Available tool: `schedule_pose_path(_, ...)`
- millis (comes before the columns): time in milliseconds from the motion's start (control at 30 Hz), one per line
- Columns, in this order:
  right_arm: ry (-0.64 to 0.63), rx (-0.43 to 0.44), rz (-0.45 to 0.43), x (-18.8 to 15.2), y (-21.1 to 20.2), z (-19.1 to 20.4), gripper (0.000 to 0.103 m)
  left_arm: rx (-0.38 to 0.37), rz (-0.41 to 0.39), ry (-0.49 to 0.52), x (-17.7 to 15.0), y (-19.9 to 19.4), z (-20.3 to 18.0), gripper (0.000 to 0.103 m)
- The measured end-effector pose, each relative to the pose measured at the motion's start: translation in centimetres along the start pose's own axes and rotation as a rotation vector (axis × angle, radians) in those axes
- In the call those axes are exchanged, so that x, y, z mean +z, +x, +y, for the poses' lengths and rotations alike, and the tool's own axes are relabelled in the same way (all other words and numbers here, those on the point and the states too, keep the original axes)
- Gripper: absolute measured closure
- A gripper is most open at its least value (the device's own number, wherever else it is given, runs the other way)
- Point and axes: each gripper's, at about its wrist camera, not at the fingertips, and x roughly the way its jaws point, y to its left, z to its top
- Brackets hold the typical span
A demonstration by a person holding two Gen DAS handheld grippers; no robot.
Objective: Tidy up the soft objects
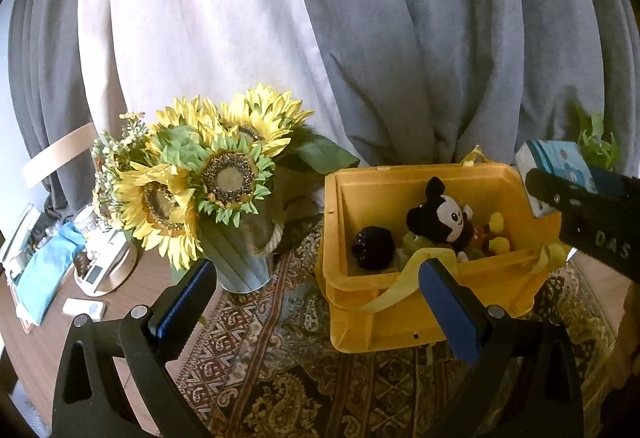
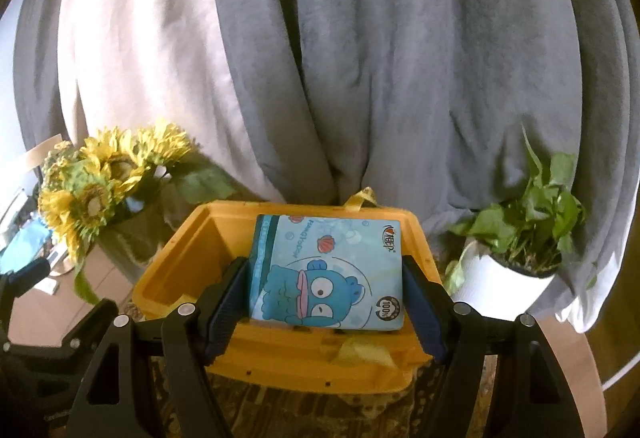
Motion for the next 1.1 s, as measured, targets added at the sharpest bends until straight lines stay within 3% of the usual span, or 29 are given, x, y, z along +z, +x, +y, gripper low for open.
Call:
schedule_pose_path(433,-0.001,0.028,0.043,1.3,4.6,-0.2,0.029,0.038,0.043,-0.004,0.4,1.8,-0.3,0.000)
schedule_pose_path(733,0.009,0.053,0.143,0.6,8.0,-0.4,0.028,0.061,0.074,0.013,0.2,2.9,-0.5,0.000)
schedule_pose_path(900,0.023,0.058,0.194,0.3,9.0,-0.6,0.026,0.067,0.083,0.012,0.0,3.0,-0.5,0.000)
schedule_pose_path(1100,0.010,0.040,0.176,0.3,8.1,-0.4,0.026,0.072,0.069,-0.005,0.0,2.0,0.2,0.000)
